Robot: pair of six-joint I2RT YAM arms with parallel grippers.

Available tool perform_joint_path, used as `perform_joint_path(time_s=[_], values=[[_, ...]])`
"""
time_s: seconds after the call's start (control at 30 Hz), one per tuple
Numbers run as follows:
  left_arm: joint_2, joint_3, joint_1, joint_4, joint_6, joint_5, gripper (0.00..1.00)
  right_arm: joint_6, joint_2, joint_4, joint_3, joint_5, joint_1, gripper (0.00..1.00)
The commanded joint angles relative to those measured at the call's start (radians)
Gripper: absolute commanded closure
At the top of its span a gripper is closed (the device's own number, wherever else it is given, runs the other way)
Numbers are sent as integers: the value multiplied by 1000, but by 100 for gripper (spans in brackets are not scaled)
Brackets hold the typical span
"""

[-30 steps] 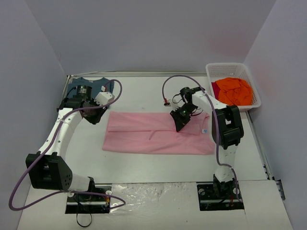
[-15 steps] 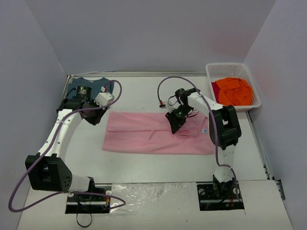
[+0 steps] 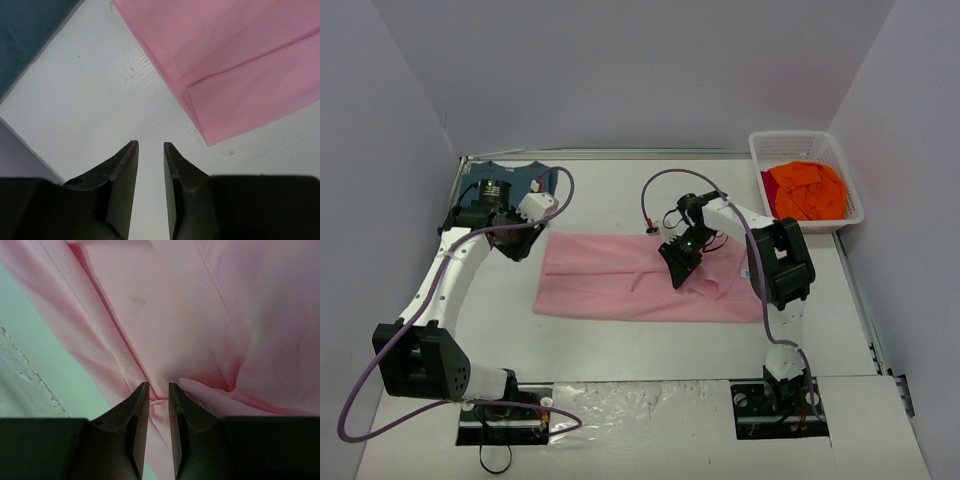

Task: Fold and stack the t-shirts
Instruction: Fold the other side of the tshirt into a rectangle

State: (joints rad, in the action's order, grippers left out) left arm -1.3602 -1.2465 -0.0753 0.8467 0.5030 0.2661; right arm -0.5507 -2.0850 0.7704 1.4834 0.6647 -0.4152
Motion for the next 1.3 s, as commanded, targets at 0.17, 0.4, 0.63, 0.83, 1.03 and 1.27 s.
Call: perform_joint_path(time_s=[0.17,0.4,0.63,0.83,1.03,1.27], values=[[9,-24,8,11,-11,16,73,-8,90,55,-14,21,-36,78],[4,-33,8,15,-15,38,73,-22,238,98,-2,-66,-30,74],[1,-34,8,20,-17,71,73,35,307,46,-64,-161,79,76],[-25,-34,3,22,3,180,73,75,358,7,-133,-237,269,74],[-131,-56,-26,28,8,243,75,75,397,1,-218,-293,369,71],[-186,-53,-115,-12,12,177,75,51,430,9,-281,-304,439,71]])
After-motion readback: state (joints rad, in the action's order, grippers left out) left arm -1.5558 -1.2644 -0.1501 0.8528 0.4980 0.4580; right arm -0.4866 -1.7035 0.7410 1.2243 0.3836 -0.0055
